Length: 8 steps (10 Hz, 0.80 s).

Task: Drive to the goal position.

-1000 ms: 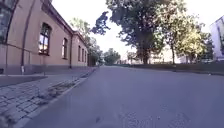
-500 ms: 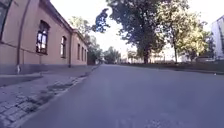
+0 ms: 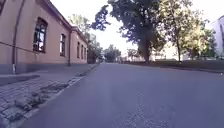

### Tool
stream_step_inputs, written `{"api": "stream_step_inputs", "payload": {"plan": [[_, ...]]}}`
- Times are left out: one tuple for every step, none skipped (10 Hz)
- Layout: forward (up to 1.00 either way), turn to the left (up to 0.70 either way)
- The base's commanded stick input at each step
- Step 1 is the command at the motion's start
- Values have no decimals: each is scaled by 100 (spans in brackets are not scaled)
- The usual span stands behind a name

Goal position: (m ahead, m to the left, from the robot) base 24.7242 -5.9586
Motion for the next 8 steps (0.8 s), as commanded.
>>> {"api": "stream_step_inputs", "payload": {"plan": [[70,0],[70,0],[70,0],[70,0],[70,0],[70,0],[70,0],[70,0]]}}
